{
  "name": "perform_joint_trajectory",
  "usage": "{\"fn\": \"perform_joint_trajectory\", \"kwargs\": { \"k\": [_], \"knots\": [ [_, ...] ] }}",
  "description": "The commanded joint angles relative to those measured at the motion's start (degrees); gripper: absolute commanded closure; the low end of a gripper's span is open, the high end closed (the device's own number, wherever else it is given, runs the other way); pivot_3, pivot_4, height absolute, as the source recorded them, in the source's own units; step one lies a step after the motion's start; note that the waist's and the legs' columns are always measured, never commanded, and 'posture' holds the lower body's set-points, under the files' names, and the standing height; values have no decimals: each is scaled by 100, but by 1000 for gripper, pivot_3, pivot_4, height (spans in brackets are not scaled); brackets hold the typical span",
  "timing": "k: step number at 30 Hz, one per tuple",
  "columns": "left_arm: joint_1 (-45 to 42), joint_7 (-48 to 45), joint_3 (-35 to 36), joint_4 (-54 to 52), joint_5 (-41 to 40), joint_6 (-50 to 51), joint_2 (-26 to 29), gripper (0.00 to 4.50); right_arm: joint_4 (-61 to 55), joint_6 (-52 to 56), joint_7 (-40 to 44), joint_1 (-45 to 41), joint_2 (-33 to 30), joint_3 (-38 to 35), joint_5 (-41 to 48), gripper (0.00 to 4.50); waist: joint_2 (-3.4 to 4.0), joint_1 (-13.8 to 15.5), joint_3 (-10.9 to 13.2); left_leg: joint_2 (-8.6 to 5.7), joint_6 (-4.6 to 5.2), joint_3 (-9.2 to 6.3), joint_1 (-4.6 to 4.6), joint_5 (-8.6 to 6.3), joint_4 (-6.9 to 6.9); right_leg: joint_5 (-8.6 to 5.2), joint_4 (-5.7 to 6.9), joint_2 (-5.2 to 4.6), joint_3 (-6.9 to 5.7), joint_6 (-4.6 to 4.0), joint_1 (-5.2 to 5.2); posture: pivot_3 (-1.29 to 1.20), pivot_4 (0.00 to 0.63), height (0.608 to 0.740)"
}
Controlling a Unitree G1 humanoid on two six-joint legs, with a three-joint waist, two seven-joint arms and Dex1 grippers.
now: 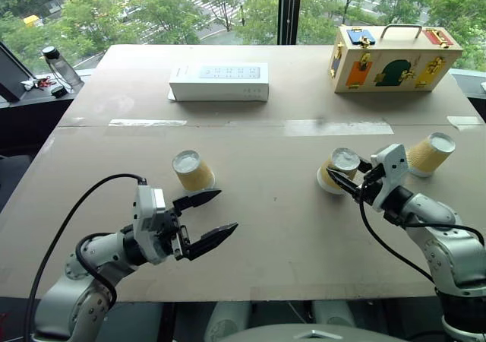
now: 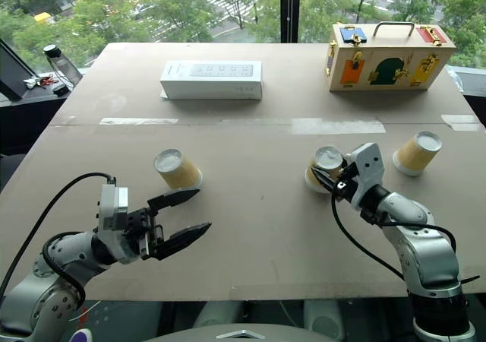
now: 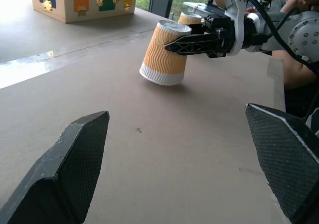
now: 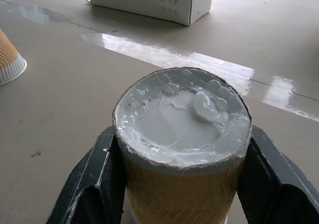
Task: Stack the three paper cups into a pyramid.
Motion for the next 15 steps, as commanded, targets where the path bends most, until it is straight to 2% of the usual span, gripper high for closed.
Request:
{"fn": "perform_joint_trajectory", "kwargs": {
  "k": [1, 2, 3, 7, 12, 15],
  "knots": [
    [27, -67, 125, -95, -75, -31, 59, 0, 245, -141, 73, -178, -132, 253, -237, 896, -1, -1, 0, 0, 0, 0, 0, 0, 0, -1, 0, 0, 0, -3, 1, 0, 150, 740],
    [47, -77, 134, -95, -73, -38, 58, 0, 296, -174, 102, -177, -137, 262, -243, 567, -1, 3, 0, 0, 0, 1, 0, 0, 1, -4, 0, 0, 0, -8, 1, 0, 150, 740],
    [69, -71, 156, -92, -70, -42, 54, 0, 328, -323, 63, -169, -150, 227, -331, 27, -1, 12, 0, 0, 0, 0, 0, 0, 0, -8, -1, 0, 0, -14, 1, 0, 150, 740],
    [244, 41, 339, 9, -42, -95, -26, 0, 19, -763, 195, 57, -228, -94, -218, 27, 1, 16, 1, -1, 0, -1, -2, 0, -1, 0, -2, 0, 0, 1, -1, 0, 150, 740],
    [443, 538, 737, 364, 10, -113, -324, 0, -745, -1078, 976, 728, -567, -717, 628, 27, 0, 19, 2, 0, 0, -2, -4, 0, -2, 1, -8, -3, 0, 5, 2, 0, 150, 740],
    [300, 805, 969, 857, 310, -302, -381, 0, -1097, -1456, 1620, 1292, -841, -1187, 1073, 27, -5, 35, 0, 1, 0, -6, -1, 0, -1, 0, -7, -2, -6, 4, 7, 0, 150, 740]
  ]
}}
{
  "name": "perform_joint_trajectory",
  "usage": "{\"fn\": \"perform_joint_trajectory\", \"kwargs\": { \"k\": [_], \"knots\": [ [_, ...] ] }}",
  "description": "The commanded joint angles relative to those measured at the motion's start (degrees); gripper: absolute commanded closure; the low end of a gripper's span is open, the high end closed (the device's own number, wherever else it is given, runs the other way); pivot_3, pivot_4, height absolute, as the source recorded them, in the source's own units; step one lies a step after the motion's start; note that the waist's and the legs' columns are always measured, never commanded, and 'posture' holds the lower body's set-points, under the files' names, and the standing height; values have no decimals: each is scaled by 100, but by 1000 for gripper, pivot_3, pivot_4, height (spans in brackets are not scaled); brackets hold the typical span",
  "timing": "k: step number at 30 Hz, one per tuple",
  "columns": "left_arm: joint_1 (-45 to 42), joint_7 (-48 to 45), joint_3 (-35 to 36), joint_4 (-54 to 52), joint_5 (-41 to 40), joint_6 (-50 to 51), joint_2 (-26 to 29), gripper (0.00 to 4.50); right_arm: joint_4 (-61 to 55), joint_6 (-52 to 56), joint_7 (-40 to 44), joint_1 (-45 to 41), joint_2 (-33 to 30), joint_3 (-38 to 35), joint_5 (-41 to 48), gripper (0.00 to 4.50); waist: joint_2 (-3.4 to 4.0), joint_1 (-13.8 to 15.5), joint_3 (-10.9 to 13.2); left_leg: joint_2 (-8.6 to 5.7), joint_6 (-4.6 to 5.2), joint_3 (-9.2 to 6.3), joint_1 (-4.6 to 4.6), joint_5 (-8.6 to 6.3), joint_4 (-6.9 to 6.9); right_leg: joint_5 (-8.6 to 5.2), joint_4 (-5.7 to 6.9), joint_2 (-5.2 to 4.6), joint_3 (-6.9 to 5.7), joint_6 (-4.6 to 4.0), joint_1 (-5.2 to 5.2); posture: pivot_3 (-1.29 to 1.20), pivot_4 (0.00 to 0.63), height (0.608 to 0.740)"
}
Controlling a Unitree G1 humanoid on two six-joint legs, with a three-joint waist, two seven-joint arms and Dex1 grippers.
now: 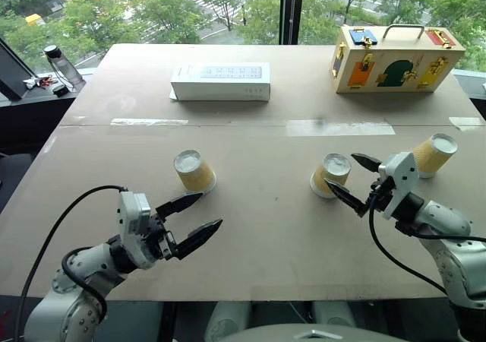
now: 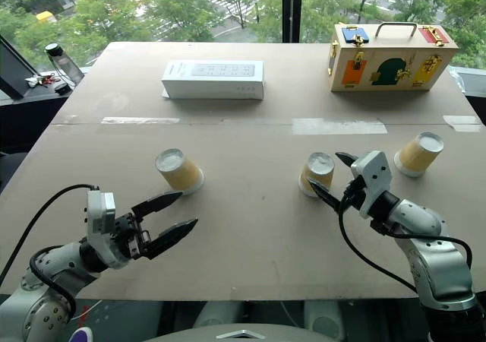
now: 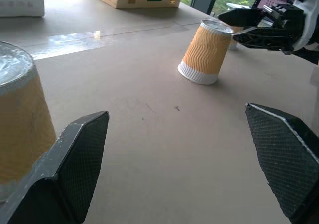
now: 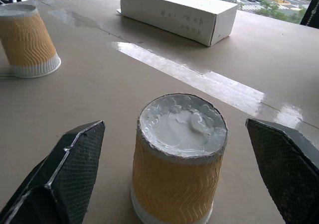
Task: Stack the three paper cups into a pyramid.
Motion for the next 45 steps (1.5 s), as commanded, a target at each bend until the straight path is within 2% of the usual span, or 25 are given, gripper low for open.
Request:
{"fn": "perform_joint_trajectory", "kwargs": {
  "k": [1, 6, 14, 17, 18, 19, 21, 25, 27, 29, 32, 37, 45],
  "knots": [
    [-186, 253, 313, 367, 297, -280, -15, 0, -466, -481, 570, 372, -210, -517, 441, 27, -2, 9, -1, 1, 0, 0, 1, 0, 2, -6, 0, 0, -3, -10, 2, 0, 150, 740],
    [-1193, 274, 115, 1109, 546, -91, 340, 0, -672, -789, 1187, 954, -474, -946, 927, 27, -12, 52, -4, 1, 0, -10, 3, 0, 12, -10, 1, 4, -15, -15, 10, 0, 150, 740],
    [-2329, 37, -450, 2030, 1019, -108, 485, 0, -905, -934, 1187, 1335, -491, -839, 885, 27, -13, -6, -4, 0, -1, -4, 4, 0, 8, 3, 0, 2, -9, 2, 9, 0, 150, 740],
    [-2502, -317, -623, 2332, 1126, -200, 571, 856, -1026, -1008, 1130, 1544, -459, -902, 860, 0, -14, 0, -4, -2, -1, -6, 3, 0, 9, 3, 0, 2, -10, 2, 9, 0, 150, 740],
    [-2538, -397, -640, 2405, 1160, -267, 585, 1222, -1063, -1035, 1100, 1616, -444, -924, 840, 0, -13, -1, -4, -2, -1, -6, 3, 0, 9, 3, 0, 2, -10, 3, 9, 0, 150, 740],
    [-2569, -475, -648, 2451, 1185, -352, 589, 1785, -1086, -1062, 1070, 1675, -428, -942, 825, 0, -14, -3, -4, -1, -1, -5, 3, 0, 9, 3, 0, 2, -10, 2, 9, 0, 150, 740],
    [-2704, -629, -667, 2516, 1179, -527, 562, 2328, -1120, -1117, 1018, 1787, -403, -950, 788, 0, -13, 0, -4, -1, -1, -5, 4, 0, 9, 3, 0, 0, -9, 3, 9, 0, 150, 740],
    [-3017, -962, -962, 2308, 1097, -459, 524, 2328, -1183, -1230, 892, 1967, -333, -921, 689, 0, -14, 20, -3, -1, -1, -8, 3, 0, 10, 3, 1, -1, -12, 3, 9, 0, 150, 740],
    [-3260, -865, -1296, 1988, 1142, -5, 557, 2328, -1207, -1291, 814, 2049, -277, -926, 612, 0, -15, 43, -3, -2, -1, -9, 2, 0, 10, 3, 1, -1, -12, 3, 10, 0, 150, 740],
    [-3752, -762, -1785, 1761, 1246, 604, 558, 2328, -1237, -1367, 720, 2160, -208, -973, 524, 0, -16, 55, -3, -4, -1, -10, 0, 0, 13, 3, 1, -2, -13, 4, 11, 0, 150, 740],
    [-4493, -878, -2215, 2040, 1277, 691, 207, 2328, -1308, -1458, 589, 2312, -113, -1031, 420, 0, -17, 78, -2, -8, -1, -13, 0, 0, 17, 3, 6, 0, -15, 5, 11, 0, 150, 740],
    [-5116, -972, -2697, 2612, 1520, 618, -366, 2328, -1469, -1532, 388, 2504, -24, -1037, 284, 0, -15, -25, -3, -8, -1, -8, 3, 1, 17, 3, 8, 2, -10, 5, 11, 0, 150, 740],
    [-5365, -1250, -3300, 3546, 2224, -302, -979, 2328, -1790, -1556, 141, 2883, 62, -1078, 134, 0, -16, -1, -3, -8, 0, -8, 3, 1, 20, 3, 12, 4, -7, 5, 11, 0, 150, 740]
  ]
}}
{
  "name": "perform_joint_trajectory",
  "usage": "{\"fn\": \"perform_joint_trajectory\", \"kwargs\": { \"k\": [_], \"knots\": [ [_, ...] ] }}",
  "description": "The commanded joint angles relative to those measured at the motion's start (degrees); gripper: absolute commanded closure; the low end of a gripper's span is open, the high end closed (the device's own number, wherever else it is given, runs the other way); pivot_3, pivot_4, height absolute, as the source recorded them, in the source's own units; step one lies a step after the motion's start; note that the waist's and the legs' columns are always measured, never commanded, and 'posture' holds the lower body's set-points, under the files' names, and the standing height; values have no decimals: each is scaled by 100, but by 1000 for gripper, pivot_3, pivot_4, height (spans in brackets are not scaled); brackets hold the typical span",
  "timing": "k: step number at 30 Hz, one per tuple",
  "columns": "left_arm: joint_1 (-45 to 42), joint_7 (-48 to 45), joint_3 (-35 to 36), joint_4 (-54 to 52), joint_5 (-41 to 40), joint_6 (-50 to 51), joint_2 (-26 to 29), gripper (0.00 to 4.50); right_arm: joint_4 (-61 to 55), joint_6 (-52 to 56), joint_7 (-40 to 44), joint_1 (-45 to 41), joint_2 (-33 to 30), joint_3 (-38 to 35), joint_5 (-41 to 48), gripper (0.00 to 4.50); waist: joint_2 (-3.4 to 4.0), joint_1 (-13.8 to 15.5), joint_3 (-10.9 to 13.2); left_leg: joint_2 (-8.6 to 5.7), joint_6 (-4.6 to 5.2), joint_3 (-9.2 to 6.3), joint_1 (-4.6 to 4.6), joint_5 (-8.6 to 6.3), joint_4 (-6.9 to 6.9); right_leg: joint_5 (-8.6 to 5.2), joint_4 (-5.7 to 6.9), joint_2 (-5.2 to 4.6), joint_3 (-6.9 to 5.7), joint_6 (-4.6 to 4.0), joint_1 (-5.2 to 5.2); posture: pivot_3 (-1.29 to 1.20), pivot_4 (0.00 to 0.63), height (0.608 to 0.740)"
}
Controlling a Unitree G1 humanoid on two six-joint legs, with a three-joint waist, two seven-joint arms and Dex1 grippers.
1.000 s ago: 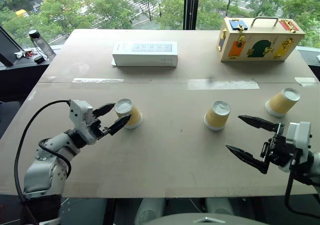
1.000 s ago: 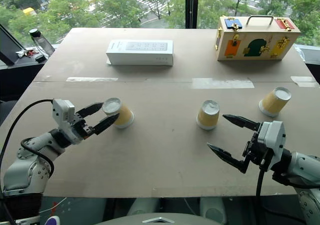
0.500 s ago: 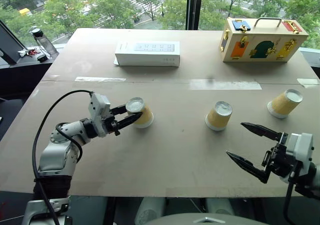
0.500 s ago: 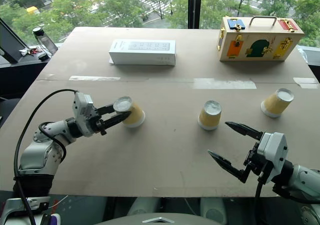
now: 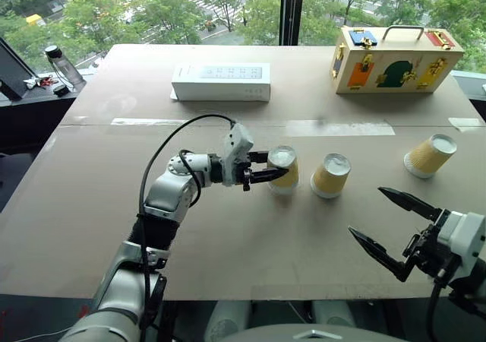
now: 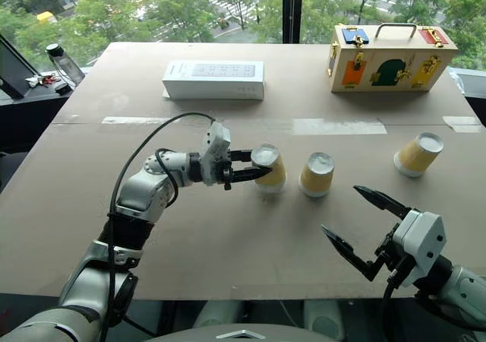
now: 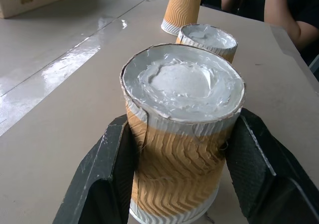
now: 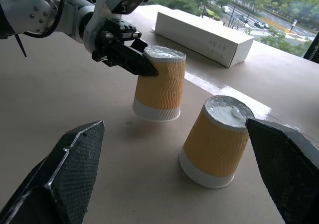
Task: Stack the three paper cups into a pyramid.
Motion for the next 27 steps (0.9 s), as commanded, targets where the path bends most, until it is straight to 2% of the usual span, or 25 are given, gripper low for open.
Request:
{"fn": "perform_joint_trajectory", "kwargs": {
  "k": [1, 7, 15, 16, 18, 20, 23, 27],
  "knots": [
    [-142, -105, -129, 258, 307, -673, -232, 2328, -326, -115, -125, 142, 44, -153, -11, 0, -1, 6, 0, 0, 0, 0, 0, 0, 0, 0, -1, 0, 0, 0, 0, 0, 150, 740],
    [-146, -57, -295, 591, 641, -1122, -635, 2328, -550, -81, -293, 389, 83, -77, -168, 0, 0, 25, -1, -1, 0, -1, -1, 0, 3, 0, 0, 0, 0, 0, 1, 0, 150, 740],
    [28, -143, -346, 471, 751, -1209, -744, 2328, -688, -118, -368, 616, 146, -62, -249, 0, 0, 21, -2, -1, 0, -5, 4, 0, 7, -1, -1, 0, -4, 1, 12, 0, 150, 740],
    [37, -178, -344, 446, 719, -1192, -752, 1671, -694, -124, -370, 632, 144, -82, -237, 0, 0, 21, -2, -1, 0, -7, 5, 0, 8, -1, -2, 0, -6, 2, 15, 0, 150, 740],
    [39, -154, -323, 433, 719, -1192, -766, 1116, -697, -129, -378, 639, 136, -116, -221, 0, 0, 18, -2, -1, 0, -8, 6, 0, 8, -1, -2, 0, -7, 2, 17, 0, 150, 740],
    [44, -126, -276, 398, 694, -1133, -760, 66, -692, -123, -391, 629, 124, -137, -218, 0, 0, 15, -1, -1, 0, -10, 6, 0, 8, -1, -2, 0, -7, 2, 17, 0, 150, 740],
    [94, -174, -164, 185, 556, -935, -643, 20, -639, -18, -566, 518, 149, -233, -193, 0, 0, 10, -1, -1, 0, -12, 6, 0, 8, -1, -2, 0, -9, 2, 17, 0, 150, 740],
    [308, -129, 191, -327, 230, -525, -342, 20, -312, 450, -1239, -140, 142, -387, -337, 0, 0, -26, -1, -1, 0, -13, 7, 0, 10, -1, -1, 1, -9, 1, 17, 0, 150, 740]
  ]
}}
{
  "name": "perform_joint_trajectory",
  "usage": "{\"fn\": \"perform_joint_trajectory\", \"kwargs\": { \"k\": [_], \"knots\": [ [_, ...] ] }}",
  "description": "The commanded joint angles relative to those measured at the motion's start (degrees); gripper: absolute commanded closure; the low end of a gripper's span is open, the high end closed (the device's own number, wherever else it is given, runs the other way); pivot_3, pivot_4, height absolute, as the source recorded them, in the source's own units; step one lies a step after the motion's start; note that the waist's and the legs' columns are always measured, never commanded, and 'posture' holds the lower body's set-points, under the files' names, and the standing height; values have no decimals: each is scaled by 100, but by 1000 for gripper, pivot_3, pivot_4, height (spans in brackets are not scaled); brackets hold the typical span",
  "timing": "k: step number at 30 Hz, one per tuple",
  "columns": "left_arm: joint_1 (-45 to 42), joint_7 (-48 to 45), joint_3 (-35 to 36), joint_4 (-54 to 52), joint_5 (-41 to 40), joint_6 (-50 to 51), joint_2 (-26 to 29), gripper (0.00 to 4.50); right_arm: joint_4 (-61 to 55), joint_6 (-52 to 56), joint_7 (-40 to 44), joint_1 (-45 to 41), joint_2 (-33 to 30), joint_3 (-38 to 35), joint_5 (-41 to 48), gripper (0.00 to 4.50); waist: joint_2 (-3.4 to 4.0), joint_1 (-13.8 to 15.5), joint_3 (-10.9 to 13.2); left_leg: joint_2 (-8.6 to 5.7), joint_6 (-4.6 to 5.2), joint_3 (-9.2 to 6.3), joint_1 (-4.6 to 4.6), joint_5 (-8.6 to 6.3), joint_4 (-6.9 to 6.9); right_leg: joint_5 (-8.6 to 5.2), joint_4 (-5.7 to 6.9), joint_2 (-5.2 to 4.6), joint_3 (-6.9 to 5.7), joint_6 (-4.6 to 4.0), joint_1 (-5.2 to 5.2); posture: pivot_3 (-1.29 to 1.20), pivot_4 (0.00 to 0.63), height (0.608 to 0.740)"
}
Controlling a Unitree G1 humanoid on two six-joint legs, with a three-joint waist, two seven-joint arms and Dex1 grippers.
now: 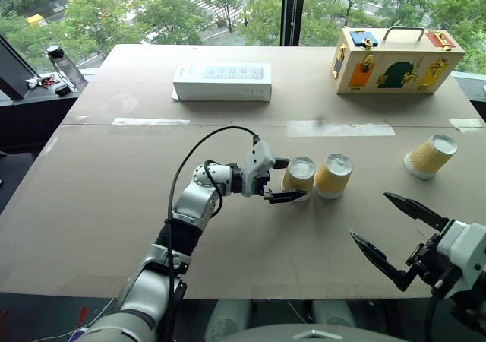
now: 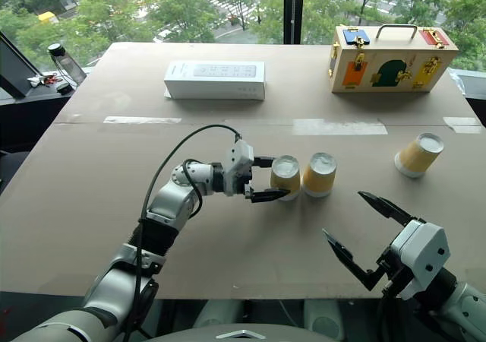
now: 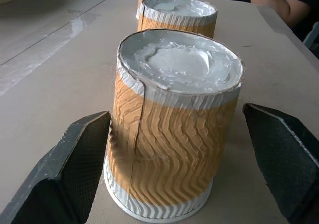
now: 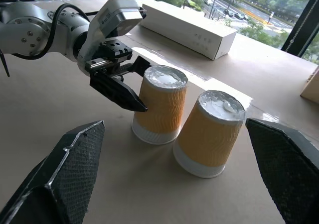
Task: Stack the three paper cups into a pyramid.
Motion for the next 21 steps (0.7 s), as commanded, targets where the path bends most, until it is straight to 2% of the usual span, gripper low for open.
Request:
{"fn": "perform_joint_trajectory", "kwargs": {
  "k": [1, 5, 8, 12, 17, 21],
  "knots": [
    [243, 45, 454, -750, -403, 361, 299, 20, 268, 426, -710, -621, 11, -247, -164, 0, 1, -12, 0, 1, 0, 0, 1, 0, 0, 0, 1, 0, 0, 0, 0, 0, 150, 740],
    [707, 181, 861, -1493, -719, 723, 686, 20, 934, 1082, -1464, -1559, -63, -389, -481, 0, 2, 11, 1, 1, 0, -1, 2, 0, -1, 0, 2, 0, 0, -3, -1, 0, 150, 740],
    [1153, -161, 1239, -2001, -1311, 721, 880, 20, 1518, 1568, -1945, -2367, -99, -436, -643, 0, 5, 15, 2, 0, 0, 1, 1, 0, -2, 0, 1, -2, 2, -3, -1, 0, 150, 740],
    [1384, -401, 1526, -2976, -2370, 1694, 1367, 20, 2498, 2046, -2348, -3467, -268, -346, -954, 0, 12, 27, 7, -1, 0, 1, -1, 0, -2, 0, 1, -3, 1, -4, -2, 0, 150, 740],
    [1271, 114, 1692, -3705, -3042, 2308, 1445, 20, 3536, 2623, -2786, -4564, -290, -279, -1168, 0, 17, 10, 7, -3, 0, 1, -1, 1, -2, 0, 3, -4, 0, -4, -1, 0, 150, 740],
    [1284, 431, 1703, -4050, -3281, 2480, 1430, 20, 4092, 2872, -2887, -5119, -243, -282, -1176, 0, 18, -17, 7, -3, 0, 4, -1, 1, -4, 1, 4, -3, 3, -5, -2, 0, 150, 740]
  ]
}}
